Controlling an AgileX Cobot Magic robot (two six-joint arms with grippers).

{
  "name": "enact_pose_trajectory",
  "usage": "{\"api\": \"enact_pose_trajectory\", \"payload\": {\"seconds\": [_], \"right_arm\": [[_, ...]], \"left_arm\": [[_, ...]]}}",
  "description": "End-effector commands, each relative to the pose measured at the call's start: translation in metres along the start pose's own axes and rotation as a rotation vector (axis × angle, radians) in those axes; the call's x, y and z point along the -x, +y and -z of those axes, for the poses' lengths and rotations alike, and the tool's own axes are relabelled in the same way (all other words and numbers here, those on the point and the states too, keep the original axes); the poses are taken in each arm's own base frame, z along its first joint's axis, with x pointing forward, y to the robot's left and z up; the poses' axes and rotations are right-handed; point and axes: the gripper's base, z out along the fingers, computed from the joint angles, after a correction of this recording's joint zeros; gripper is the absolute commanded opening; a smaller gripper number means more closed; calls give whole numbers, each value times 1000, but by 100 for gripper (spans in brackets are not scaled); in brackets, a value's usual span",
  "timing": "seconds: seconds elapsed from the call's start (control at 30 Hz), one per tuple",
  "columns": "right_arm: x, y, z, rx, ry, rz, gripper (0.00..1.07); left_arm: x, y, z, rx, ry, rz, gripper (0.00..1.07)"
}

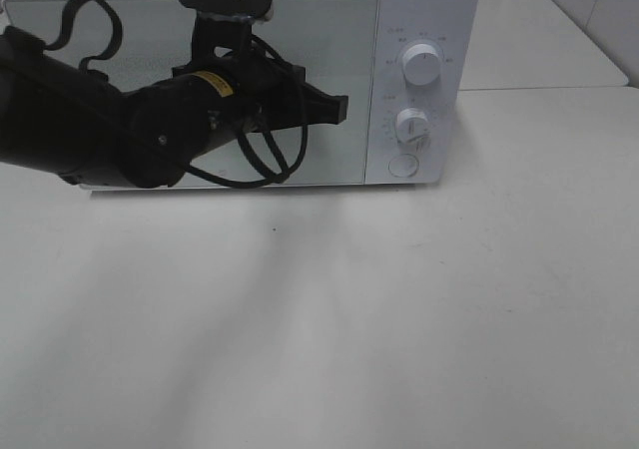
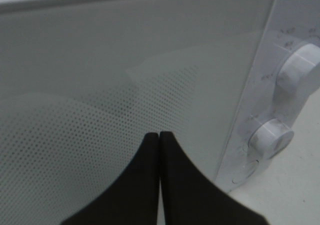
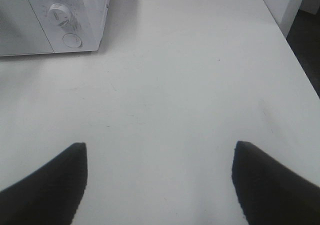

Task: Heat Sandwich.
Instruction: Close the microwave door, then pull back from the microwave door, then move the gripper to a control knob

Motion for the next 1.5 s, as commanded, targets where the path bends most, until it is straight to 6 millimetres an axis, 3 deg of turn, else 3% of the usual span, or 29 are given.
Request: {"api": "enact_pose_trajectory", "payload": {"seconds": [0.03, 0.23, 0.3, 0.37, 0.4, 0.43, 0.53, 0.57, 0.6, 0.73, 0.87, 1.07, 1.17, 1.23, 1.27, 1.37, 1.5], "right_arm": [[-3, -1, 2, -8, -29, -12, 76], [-3, -1, 2, -8, -29, -12, 76], [-3, -1, 2, -8, -29, -12, 76], [-3, -1, 2, -8, -29, -12, 76], [-3, -1, 2, -8, -29, -12, 76], [-3, -1, 2, -8, -29, -12, 76], [-3, -1, 2, -8, -29, -12, 76], [-3, -1, 2, -8, -29, -12, 76], [-3, -1, 2, -8, -29, -12, 76], [-3, -1, 2, -8, -29, -12, 76], [-3, -1, 2, -8, -29, -12, 76], [-3, -1, 2, -8, -29, -12, 76], [-3, -1, 2, -8, -29, -12, 76], [-3, -1, 2, -8, -29, -12, 76], [-3, -1, 2, -8, -29, -12, 76], [-3, -1, 2, -8, -29, -12, 76], [-3, -1, 2, -8, -29, -12, 76]], "left_arm": [[4, -3, 16, -28, 51, 6, 0], [4, -3, 37, -64, 159, 10, 1], [1, -3, 48, -88, 239, 12, 7], [-1, -4, 55, -104, 288, 12, 20], [-1, -4, 55, -104, 288, 12, 20], [-2, -5, 60, -121, 338, 13, 45], [-3, -6, 66, -142, 401, 14, 93], [-3, -6, 66, -142, 401, 14, 93], [-4, -7, 68, -151, 424, 14, 104], [-5, -8, 73, -172, 475, -1, 103], [-10, -8, 88, -236, 631, -150, 102], [-10, 1, 104, -241, 775, -145, 102], [-6, 17, 111, -210, 836, -102, 102], [-2, 38, 119, -161, 893, -36, 102], [-2, 38, 119, -161, 893, -36, 102], [8, 69, 134, -96, 934, 40, 102], [16, 88, 146, -51, 941, 90, 102]]}}
